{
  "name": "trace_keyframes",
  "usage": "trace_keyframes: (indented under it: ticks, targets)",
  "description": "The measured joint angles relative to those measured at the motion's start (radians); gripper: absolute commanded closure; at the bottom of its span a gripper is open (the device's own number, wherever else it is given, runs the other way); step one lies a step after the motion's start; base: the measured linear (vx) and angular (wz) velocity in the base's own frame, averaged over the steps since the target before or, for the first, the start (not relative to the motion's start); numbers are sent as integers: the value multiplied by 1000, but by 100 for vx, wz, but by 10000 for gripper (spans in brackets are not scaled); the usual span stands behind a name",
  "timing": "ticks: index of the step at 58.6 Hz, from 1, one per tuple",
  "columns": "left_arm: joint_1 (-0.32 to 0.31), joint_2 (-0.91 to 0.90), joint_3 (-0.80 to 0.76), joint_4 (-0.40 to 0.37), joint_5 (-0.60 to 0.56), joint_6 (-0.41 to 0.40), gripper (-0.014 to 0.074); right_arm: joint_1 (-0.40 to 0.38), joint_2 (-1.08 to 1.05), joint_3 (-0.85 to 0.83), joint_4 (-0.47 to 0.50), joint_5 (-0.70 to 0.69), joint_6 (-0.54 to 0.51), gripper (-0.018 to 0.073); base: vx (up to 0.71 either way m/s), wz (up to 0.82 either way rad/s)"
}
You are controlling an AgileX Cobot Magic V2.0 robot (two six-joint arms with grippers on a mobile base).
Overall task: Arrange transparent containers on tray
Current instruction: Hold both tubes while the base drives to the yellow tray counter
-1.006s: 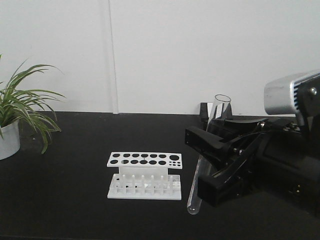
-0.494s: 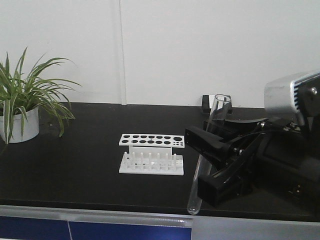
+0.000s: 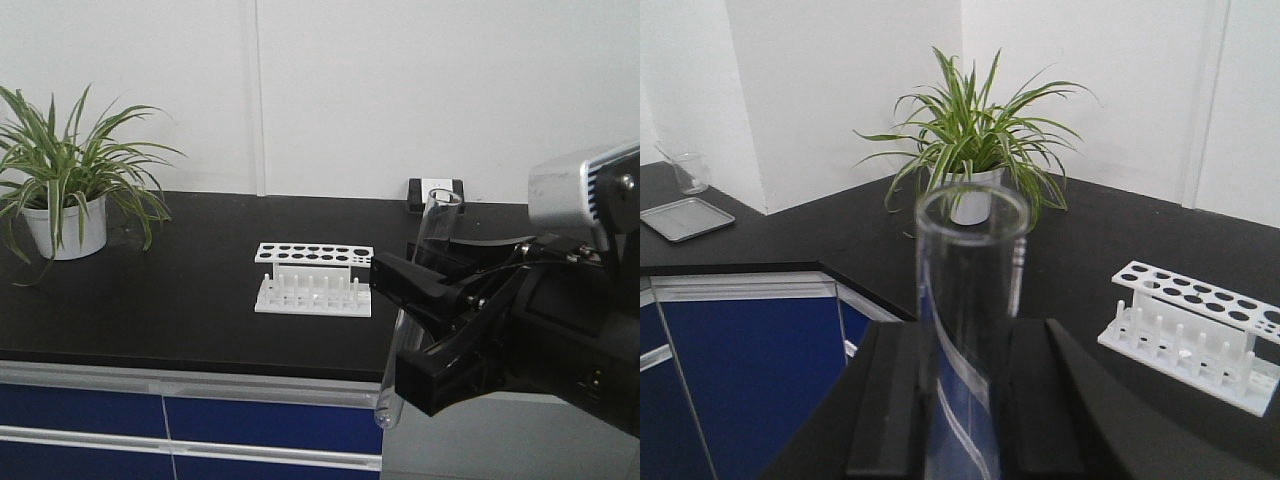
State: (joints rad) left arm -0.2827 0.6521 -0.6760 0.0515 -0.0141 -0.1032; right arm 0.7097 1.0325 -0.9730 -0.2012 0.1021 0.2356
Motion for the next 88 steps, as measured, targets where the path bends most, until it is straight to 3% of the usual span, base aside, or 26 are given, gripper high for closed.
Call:
trace_keyframes:
  ticks: [43, 88]
  targets:
    - [0, 0, 0, 0, 0, 0, 514, 0, 0, 0, 0, 0, 0, 571, -19, 6]
    - [0, 0, 0, 0, 0, 0, 514, 0, 0, 0, 0, 0, 0, 571, -7, 47]
